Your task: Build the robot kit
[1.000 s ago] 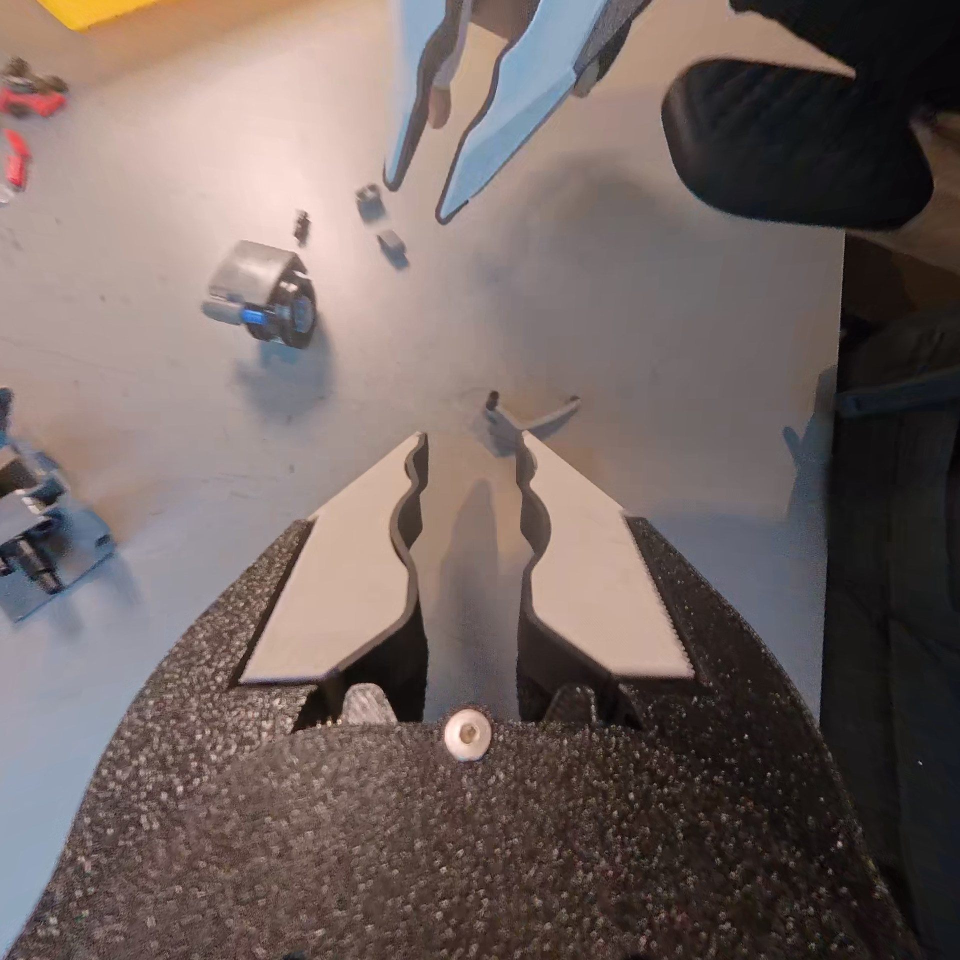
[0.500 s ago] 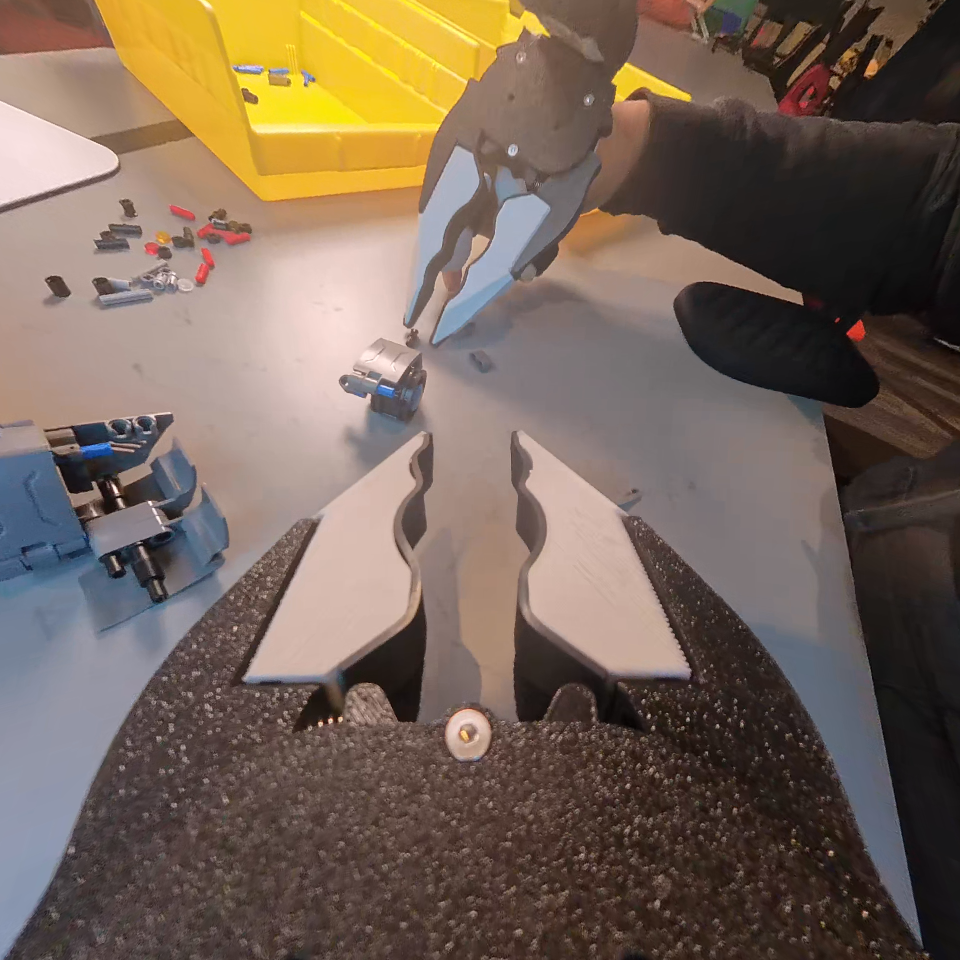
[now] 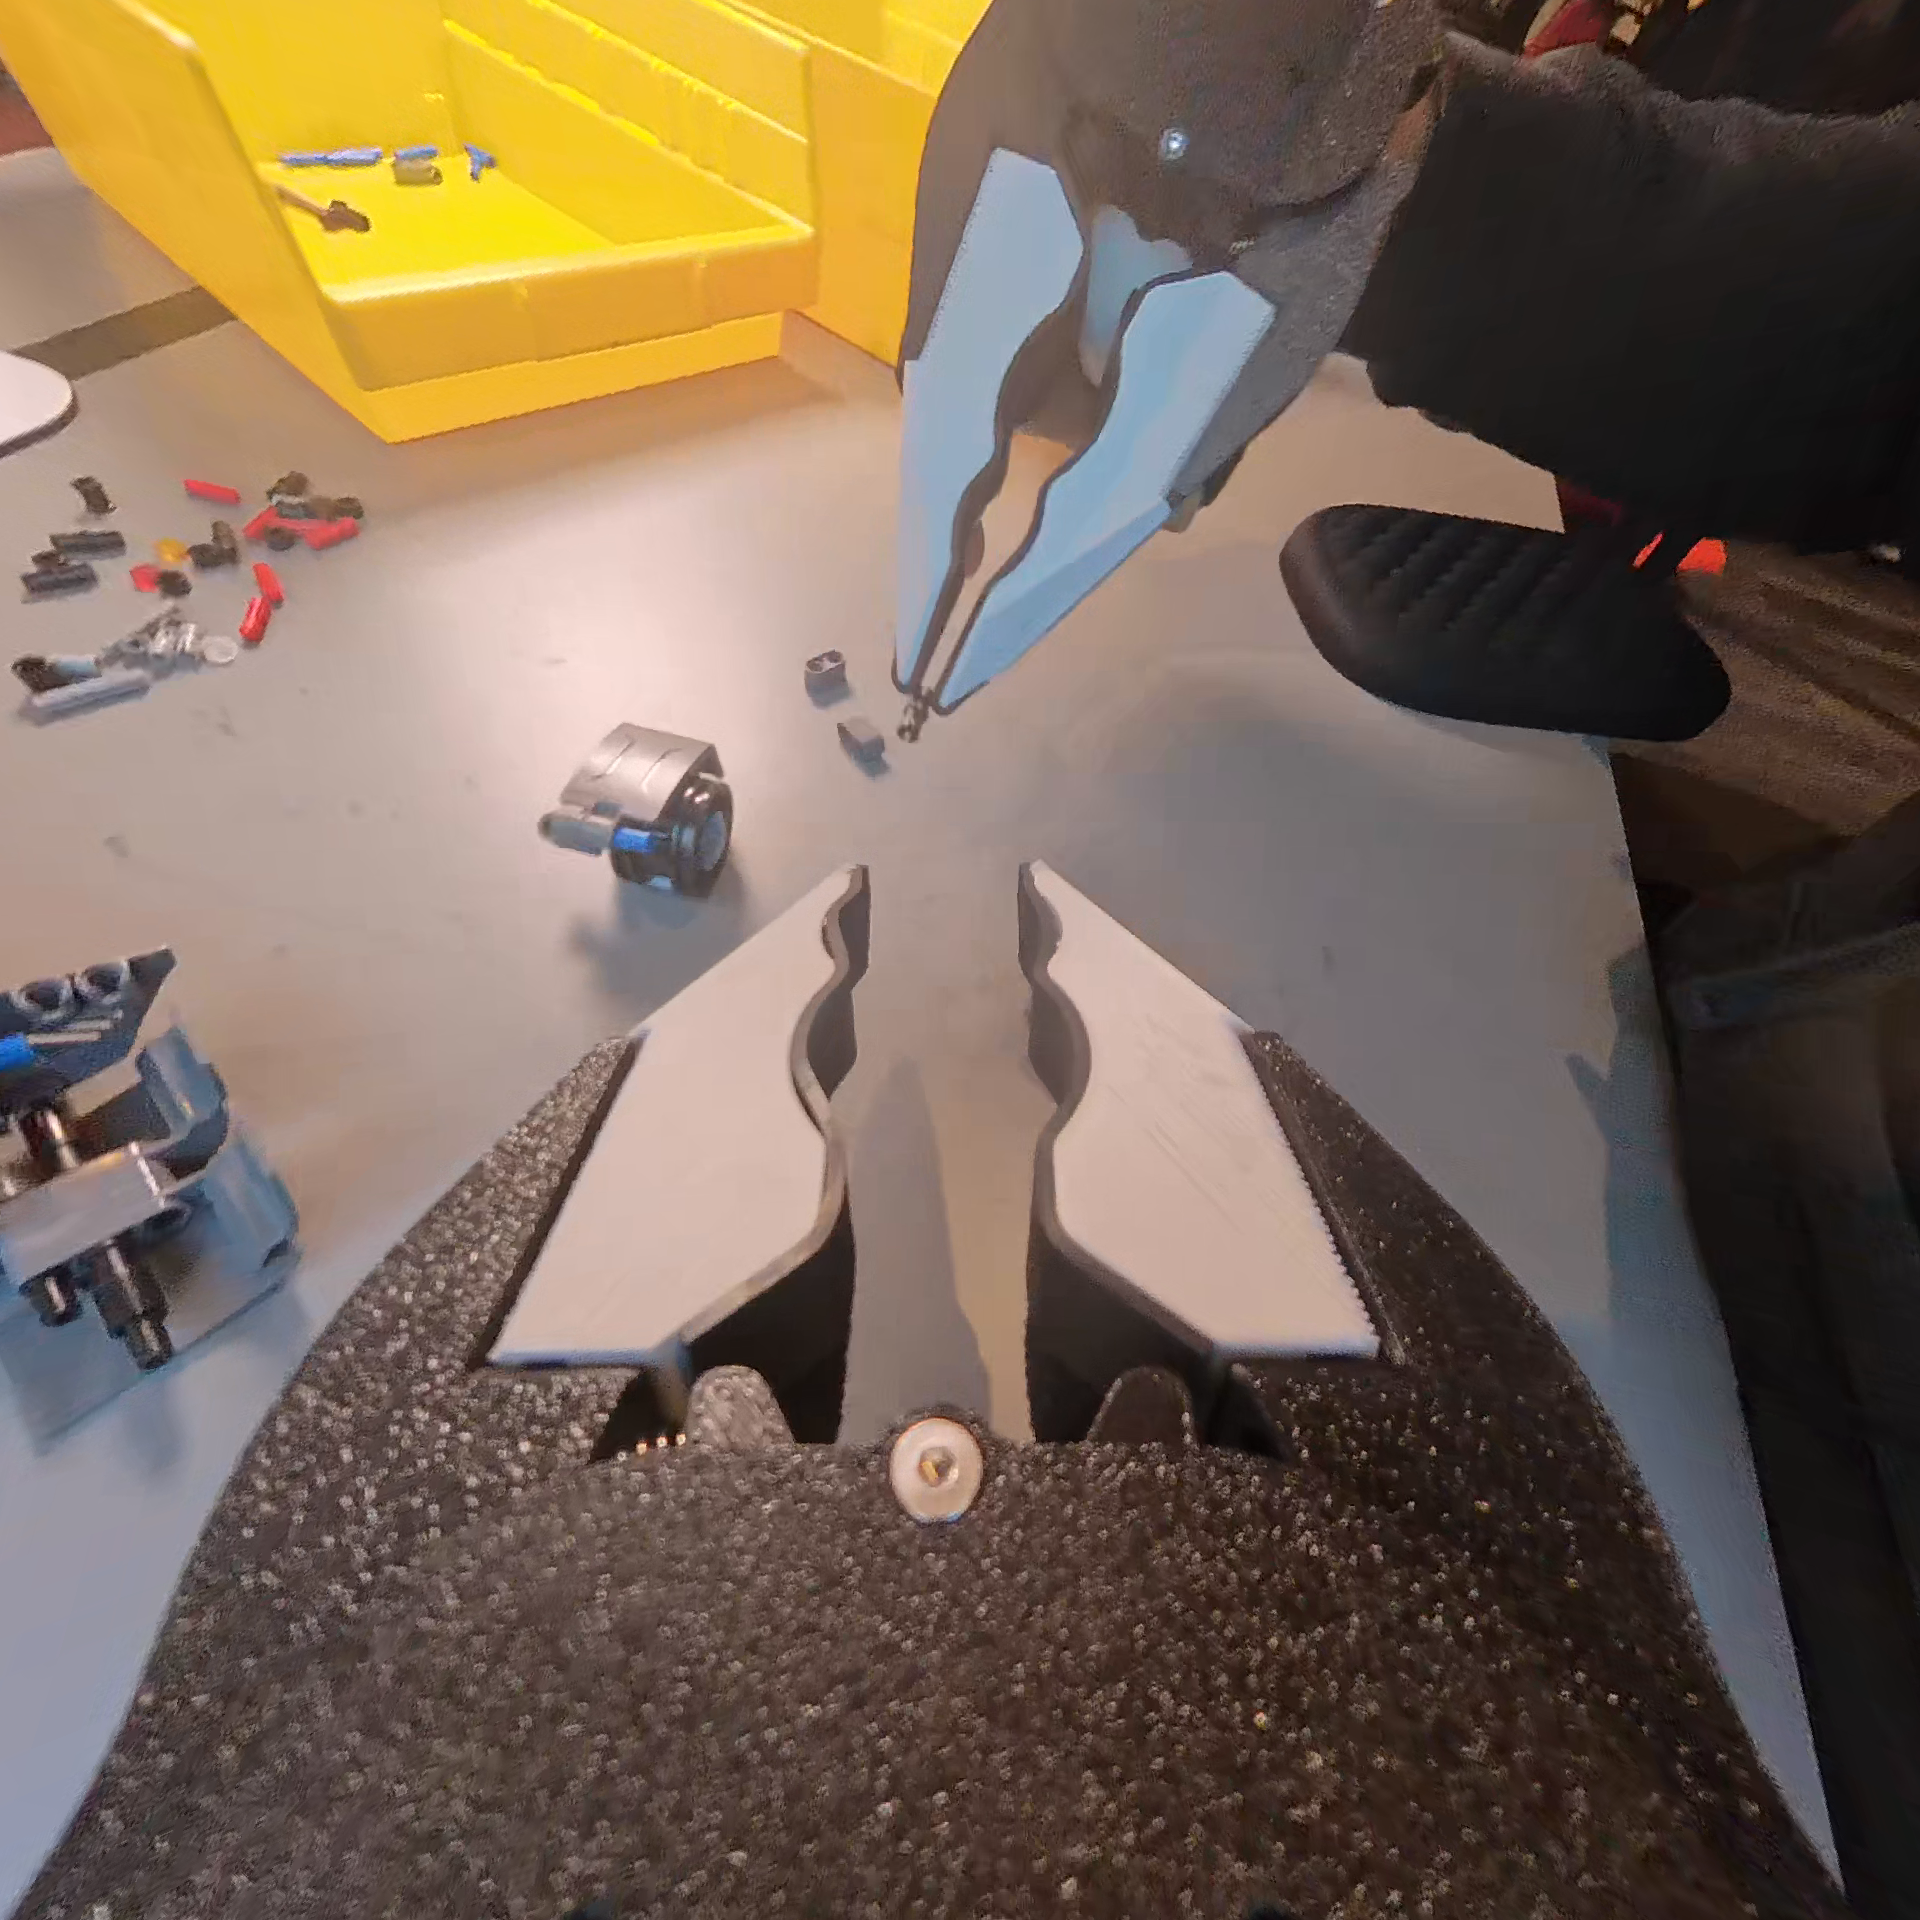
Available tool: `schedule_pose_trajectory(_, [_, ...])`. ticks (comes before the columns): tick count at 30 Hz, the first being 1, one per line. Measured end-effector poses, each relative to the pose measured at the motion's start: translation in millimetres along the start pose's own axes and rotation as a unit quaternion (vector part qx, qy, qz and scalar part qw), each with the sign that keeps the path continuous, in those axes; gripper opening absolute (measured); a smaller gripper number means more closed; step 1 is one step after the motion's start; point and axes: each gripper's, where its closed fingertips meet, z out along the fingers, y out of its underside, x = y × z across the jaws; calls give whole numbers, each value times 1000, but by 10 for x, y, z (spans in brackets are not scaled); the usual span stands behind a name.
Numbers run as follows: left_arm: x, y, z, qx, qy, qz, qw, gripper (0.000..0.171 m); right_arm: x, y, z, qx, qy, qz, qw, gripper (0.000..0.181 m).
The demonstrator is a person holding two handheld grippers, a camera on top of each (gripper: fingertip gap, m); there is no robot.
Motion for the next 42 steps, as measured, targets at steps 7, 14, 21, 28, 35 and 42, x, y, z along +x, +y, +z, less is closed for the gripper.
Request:
schedule_pose_trajectory(7, [247,-72,59,-14,0,88,996,16,-415,-314,15,-7,1,-67,998,3])
schedule_pose_trajectory(14, [347,-116,7,-3,11,100,995,4,-488,-440,-32,6,-2,-79,997,3])
schedule_pose_trajectory(21, [636,-330,-203,88,139,34,986,4,-709,-713,-263,131,-47,-65,988,6])
schedule_pose_trajectory(28, [757,-364,-205,94,176,30,980,4,-807,-736,-307,138,-52,-87,985,3])
schedule_pose_trajectory(35, [621,-203,-129,42,145,35,988,15,-755,-606,-250,94,-48,-75,992,3])
schedule_pose_trajectory(42, [571,312,61,-103,106,174,974,23,-929,-66,19,-70,-84,-112,988,3])
